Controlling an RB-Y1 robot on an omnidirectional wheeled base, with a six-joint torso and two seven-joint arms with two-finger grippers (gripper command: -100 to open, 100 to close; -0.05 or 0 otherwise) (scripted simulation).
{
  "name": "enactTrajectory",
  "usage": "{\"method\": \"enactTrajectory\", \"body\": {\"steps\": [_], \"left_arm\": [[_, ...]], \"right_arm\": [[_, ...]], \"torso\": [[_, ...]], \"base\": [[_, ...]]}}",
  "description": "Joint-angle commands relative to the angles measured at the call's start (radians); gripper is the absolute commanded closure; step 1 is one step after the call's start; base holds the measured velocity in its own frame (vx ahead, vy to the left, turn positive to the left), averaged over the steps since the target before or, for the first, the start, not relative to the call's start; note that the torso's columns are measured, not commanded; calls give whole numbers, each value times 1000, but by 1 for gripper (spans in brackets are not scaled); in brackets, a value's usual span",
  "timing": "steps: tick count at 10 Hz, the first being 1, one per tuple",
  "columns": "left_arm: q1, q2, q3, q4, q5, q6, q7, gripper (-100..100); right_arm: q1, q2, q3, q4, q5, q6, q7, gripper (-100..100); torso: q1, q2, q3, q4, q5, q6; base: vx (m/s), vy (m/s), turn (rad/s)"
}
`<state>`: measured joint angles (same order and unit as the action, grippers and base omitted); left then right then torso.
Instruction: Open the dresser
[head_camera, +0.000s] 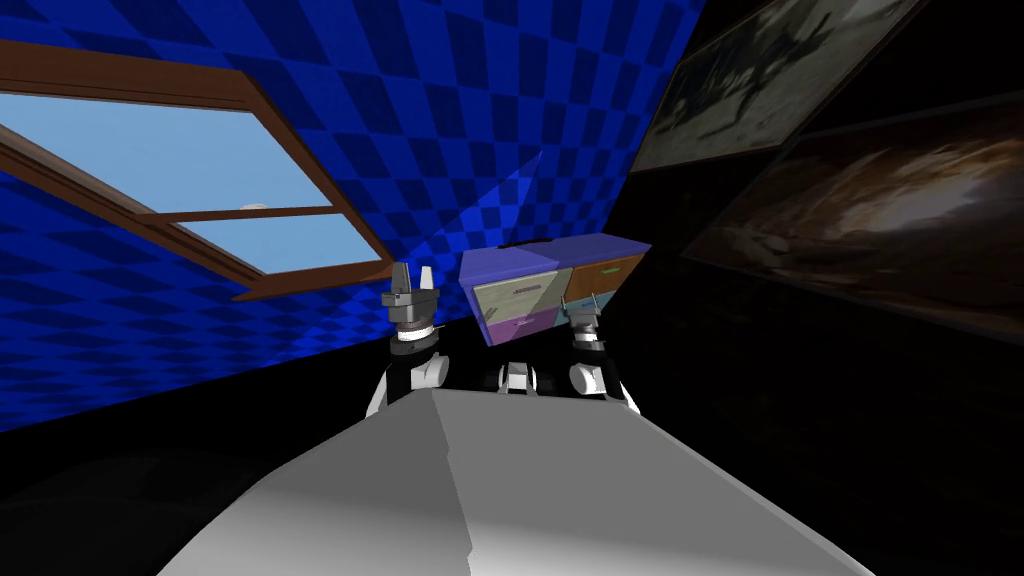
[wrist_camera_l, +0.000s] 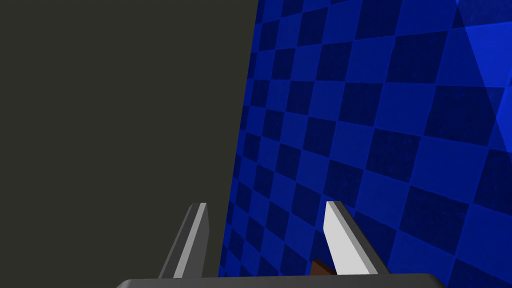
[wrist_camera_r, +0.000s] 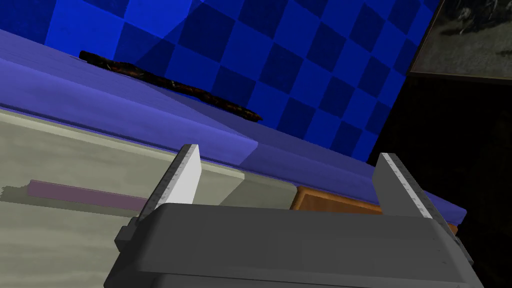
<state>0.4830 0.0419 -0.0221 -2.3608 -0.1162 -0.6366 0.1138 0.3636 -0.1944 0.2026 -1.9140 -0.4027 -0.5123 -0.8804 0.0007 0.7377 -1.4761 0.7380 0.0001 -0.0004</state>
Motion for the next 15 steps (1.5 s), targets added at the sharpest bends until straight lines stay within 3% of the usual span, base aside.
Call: {"method": "enactTrajectory", "body": {"steps": [1, 4, 6, 7, 9, 10, 12, 13, 15], "left_arm": [[0, 0, 0, 0, 0, 0, 0, 0], [0, 0, 0, 0, 0, 0, 0, 0], [0, 0, 0, 0, 0, 0, 0, 0], [0, 0, 0, 0, 0, 0, 0, 0], [0, 0, 0, 0, 0, 0, 0, 0], [0, 0, 0, 0, 0, 0, 0, 0], [0, 0, 0, 0, 0, 0, 0, 0], [0, 0, 0, 0, 0, 0, 0, 0], [0, 0, 0, 0, 0, 0, 0, 0]], "right_arm": [[-8, -1, 8, 12, -18, -2, -59, -100], [-38, -7, 47, 67, -91, -14, -155, -100], [-38, -7, 47, 67, -91, -14, -205, -100], [-53, -12, 66, 94, -128, -19, -239, -100], [-53, -12, 66, 94, -128, -19, -279, -100], [-68, -17, 85, 123, -164, -25, -316, -100], [-68, -17, 85, 123, -164, -25, -352, -100], [-84, -22, 104, 152, -201, -30, -391, -100], [-84, -22, 104, 152, -201, -30, -426, -100]], "torso": [[0, 0, 0, 0, 0, 1], [-1, 0, 0, 0, 0, 1], [0, 0, 0, 0, 0, 1], [-1, 1, 1, 0, 0, 1], [-1, 1, 0, 0, 0, 1], [-1, 1, 0, 0, 0, 1], [-1, 0, 0, 0, 0, 1], [-1, 1, 0, 0, 0, 1], [-1, 0, 0, 0, 0, 1]], "base": [[16, 3, -15], [32, 8, 99], [29, 11, 27], [25, 14, 89], [20, 4, 45], [29, 6, 109], [25, 4, 34], [33, 9, 120], [25, 5, 29]]}}
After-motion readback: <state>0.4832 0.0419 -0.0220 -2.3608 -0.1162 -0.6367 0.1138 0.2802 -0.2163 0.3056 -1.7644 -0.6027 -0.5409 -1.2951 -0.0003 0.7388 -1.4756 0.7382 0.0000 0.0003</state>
